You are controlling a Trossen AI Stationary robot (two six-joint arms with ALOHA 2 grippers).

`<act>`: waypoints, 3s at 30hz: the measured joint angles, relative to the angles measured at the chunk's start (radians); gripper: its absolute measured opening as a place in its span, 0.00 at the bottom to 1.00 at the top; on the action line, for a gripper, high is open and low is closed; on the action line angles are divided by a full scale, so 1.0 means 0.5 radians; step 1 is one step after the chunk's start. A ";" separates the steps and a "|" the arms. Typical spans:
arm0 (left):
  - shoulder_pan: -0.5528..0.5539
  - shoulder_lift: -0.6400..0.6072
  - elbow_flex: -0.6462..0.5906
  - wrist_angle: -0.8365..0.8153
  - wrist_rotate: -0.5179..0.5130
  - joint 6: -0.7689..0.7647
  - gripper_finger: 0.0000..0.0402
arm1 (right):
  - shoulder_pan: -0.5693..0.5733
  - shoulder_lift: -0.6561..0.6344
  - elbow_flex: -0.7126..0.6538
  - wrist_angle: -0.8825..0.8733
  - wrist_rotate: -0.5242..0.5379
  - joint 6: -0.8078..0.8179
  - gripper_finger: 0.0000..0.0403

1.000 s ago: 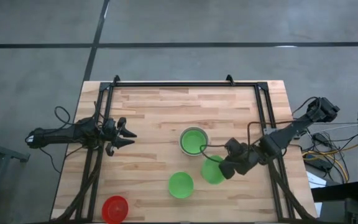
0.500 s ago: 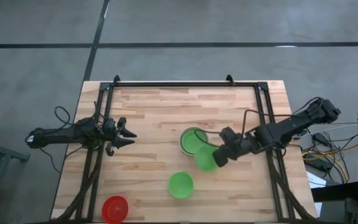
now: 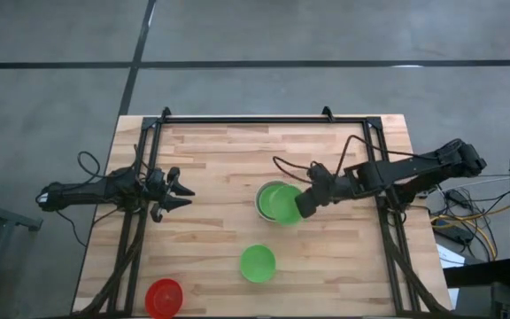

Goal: Nest bowls inside each other
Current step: Stack the right green bowl on top of the other green bowl

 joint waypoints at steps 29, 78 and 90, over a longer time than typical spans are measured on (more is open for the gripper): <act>-0.001 0.000 0.000 0.000 0.000 0.000 0.36 | -0.596 0.014 0.087 -0.009 -0.482 -0.457 0.02; -0.001 0.000 -0.001 0.001 0.000 0.000 0.36 | -0.789 0.618 0.148 -0.008 -0.858 -0.577 0.02; 0.000 0.000 -0.001 0.001 0.000 0.000 0.36 | -0.787 0.694 0.180 -0.114 -0.848 -0.589 0.02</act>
